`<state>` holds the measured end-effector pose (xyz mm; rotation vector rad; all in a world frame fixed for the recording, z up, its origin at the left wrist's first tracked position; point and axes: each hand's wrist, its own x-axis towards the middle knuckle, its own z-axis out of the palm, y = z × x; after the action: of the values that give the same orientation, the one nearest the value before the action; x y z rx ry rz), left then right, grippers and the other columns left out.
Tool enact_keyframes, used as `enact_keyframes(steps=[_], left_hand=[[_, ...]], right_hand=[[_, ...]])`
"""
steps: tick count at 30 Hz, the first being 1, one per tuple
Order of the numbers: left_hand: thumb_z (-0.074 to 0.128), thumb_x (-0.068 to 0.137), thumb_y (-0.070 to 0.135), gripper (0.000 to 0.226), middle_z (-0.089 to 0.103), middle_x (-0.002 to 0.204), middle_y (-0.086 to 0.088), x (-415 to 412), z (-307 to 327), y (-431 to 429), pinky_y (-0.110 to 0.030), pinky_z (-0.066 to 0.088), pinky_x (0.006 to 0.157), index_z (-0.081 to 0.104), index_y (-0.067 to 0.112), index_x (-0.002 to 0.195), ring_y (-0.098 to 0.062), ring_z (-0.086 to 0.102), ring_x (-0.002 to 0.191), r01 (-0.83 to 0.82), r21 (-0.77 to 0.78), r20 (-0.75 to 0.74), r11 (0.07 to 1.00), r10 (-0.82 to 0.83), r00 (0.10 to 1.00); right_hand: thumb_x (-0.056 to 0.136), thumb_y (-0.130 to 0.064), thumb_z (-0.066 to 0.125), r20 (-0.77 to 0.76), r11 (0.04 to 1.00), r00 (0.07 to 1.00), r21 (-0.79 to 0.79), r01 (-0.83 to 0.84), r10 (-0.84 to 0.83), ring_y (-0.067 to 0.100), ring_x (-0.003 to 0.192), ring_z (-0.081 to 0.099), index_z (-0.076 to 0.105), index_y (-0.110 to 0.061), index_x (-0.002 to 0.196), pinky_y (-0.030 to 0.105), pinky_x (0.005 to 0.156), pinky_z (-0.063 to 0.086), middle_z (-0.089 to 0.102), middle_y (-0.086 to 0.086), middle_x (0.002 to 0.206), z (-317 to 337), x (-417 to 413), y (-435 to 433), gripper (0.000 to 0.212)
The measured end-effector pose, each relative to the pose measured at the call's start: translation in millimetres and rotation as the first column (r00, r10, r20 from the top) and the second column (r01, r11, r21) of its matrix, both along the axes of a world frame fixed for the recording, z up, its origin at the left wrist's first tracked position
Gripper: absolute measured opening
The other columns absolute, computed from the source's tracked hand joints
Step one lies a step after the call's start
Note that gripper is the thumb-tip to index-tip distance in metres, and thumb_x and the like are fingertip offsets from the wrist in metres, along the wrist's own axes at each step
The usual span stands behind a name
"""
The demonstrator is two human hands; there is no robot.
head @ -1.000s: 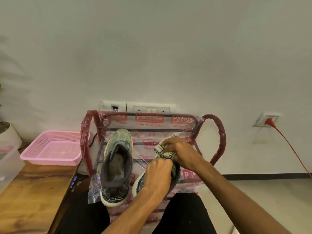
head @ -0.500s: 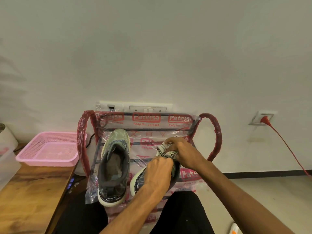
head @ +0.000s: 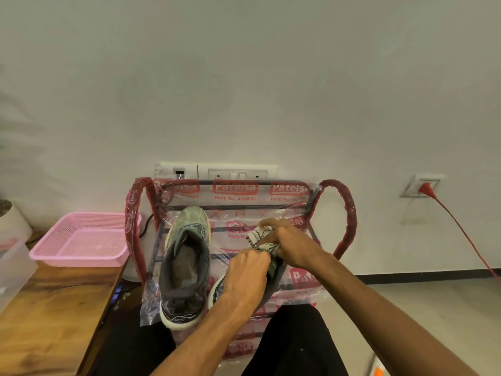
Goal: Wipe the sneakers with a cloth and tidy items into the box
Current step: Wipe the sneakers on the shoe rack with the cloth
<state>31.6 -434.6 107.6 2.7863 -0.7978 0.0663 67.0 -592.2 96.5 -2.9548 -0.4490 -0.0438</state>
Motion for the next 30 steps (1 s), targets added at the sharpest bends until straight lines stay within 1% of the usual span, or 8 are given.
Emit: enact_keyframes(steps=[3, 6, 11, 14, 17, 21, 26, 30], left_hand=[[0.047, 0.086, 0.0, 0.033, 0.065, 0.112, -0.009, -0.4, 1.2, 1.6, -0.035, 0.04, 0.072, 0.059, 0.014, 0.114, -0.029, 0.061, 0.101, 0.003, -0.033, -0.003, 0.999, -0.003, 1.0], [0.047, 0.086, -0.001, 0.04, 0.064, 0.116, -0.008, -1.3, 3.4, 2.8, -0.035, 0.043, 0.076, 0.058, 0.016, 0.12, -0.028, 0.06, 0.105, -0.005, -0.064, -0.005, 0.998, 0.005, 1.0], [0.055, 0.084, -0.003, 0.037, 0.067, 0.111, -0.006, -2.7, 11.8, 0.8, -0.036, 0.049, 0.075, 0.065, 0.014, 0.116, -0.026, 0.063, 0.1, -0.028, -0.228, 0.113, 0.973, 0.055, 0.992], [0.08, 0.053, -0.01, 0.042, 0.074, 0.09, -0.006, 3.9, 10.7, -2.8, -0.034, 0.056, 0.059, 0.075, 0.011, 0.089, -0.024, 0.071, 0.081, -0.004, -0.259, 0.17, 0.966, 0.05, 0.984], [0.074, 0.062, -0.01, 0.05, 0.07, 0.113, -0.009, -0.1, 8.7, -4.8, -0.036, 0.055, 0.082, 0.07, 0.008, 0.108, -0.025, 0.065, 0.107, -0.009, -0.272, 0.092, 0.962, 0.036, 0.995], [0.051, 0.084, -0.007, 0.06, 0.048, 0.145, -0.004, -8.1, -2.5, -4.2, -0.03, 0.036, 0.107, 0.047, 0.013, 0.14, -0.018, 0.041, 0.136, 0.047, -0.229, 0.047, 0.972, -0.037, 0.998], [0.05, 0.082, -0.005, 0.063, 0.051, 0.141, 0.004, -1.4, -7.2, 5.9, -0.025, 0.033, 0.106, 0.049, 0.021, 0.139, -0.013, 0.042, 0.131, 0.106, -0.284, 0.072, 0.953, -0.089, 0.993], [0.05, 0.083, -0.003, 0.052, 0.06, 0.128, 0.004, 0.4, -10.1, 8.9, -0.024, 0.04, 0.09, 0.059, 0.023, 0.127, -0.015, 0.052, 0.119, 0.109, -0.311, 0.047, 0.944, -0.1, 0.994]], right_hand=[[0.089, -0.012, 0.066, 0.09, 0.963, 0.996, -0.267, 0.039, -0.016, 0.024, 0.133, 0.037, 0.062, -0.03, 0.131, 0.039, 0.105, 0.04, 0.027, -0.001, 0.156, 0.3, 2.3, -3.4, 0.047], [0.09, -0.018, 0.067, 0.147, 0.931, 0.985, -0.339, 0.136, -0.09, 0.029, 0.136, 0.036, 0.055, -0.031, 0.136, 0.041, 0.111, 0.034, 0.023, 0.004, 0.158, 2.7, 5.9, -8.6, 0.049], [0.09, -0.002, 0.061, 0.121, 0.947, 0.94, 0.007, 0.32, -0.318, 0.029, 0.139, 0.035, 0.056, -0.029, 0.137, 0.043, 0.106, 0.042, 0.028, 0.003, 0.157, 0.7, 3.9, -17.6, 0.055], [0.085, 0.01, 0.05, 0.137, 0.885, 0.913, 0.337, 0.321, -0.384, 0.027, 0.122, 0.051, 0.065, -0.022, 0.128, 0.038, 0.094, 0.048, 0.054, 0.006, 0.136, 1.3, 3.9, -20.1, 0.056], [0.082, 0.015, 0.05, 0.139, 0.824, 0.899, 0.475, 0.308, -0.416, 0.023, 0.112, 0.057, 0.067, -0.017, 0.125, 0.023, 0.086, 0.042, 0.064, 0.005, 0.124, 4.9, 3.3, -16.3, 0.056], [0.081, 0.016, 0.048, 0.144, 0.833, 0.918, 0.49, 0.257, -0.369, 0.02, 0.12, 0.054, 0.064, -0.015, 0.128, 0.024, 0.095, 0.042, 0.063, 0.004, 0.131, 6.5, 2.0, -6.6, 0.059], [0.083, 0.01, 0.049, 0.143, 0.904, 0.938, 0.344, 0.252, -0.316, 0.021, 0.133, 0.045, 0.057, -0.021, 0.136, 0.042, 0.106, 0.042, 0.051, 0.0, 0.144, -1.0, 3.0, -3.4, 0.062], [0.083, 0.011, 0.055, 0.223, 0.956, 0.956, 0.265, 0.128, -0.19, 0.021, 0.139, 0.037, 0.061, -0.015, 0.132, 0.033, 0.117, 0.026, 0.05, 0.003, 0.145, -7.1, -2.8, 4.9, 0.056]])
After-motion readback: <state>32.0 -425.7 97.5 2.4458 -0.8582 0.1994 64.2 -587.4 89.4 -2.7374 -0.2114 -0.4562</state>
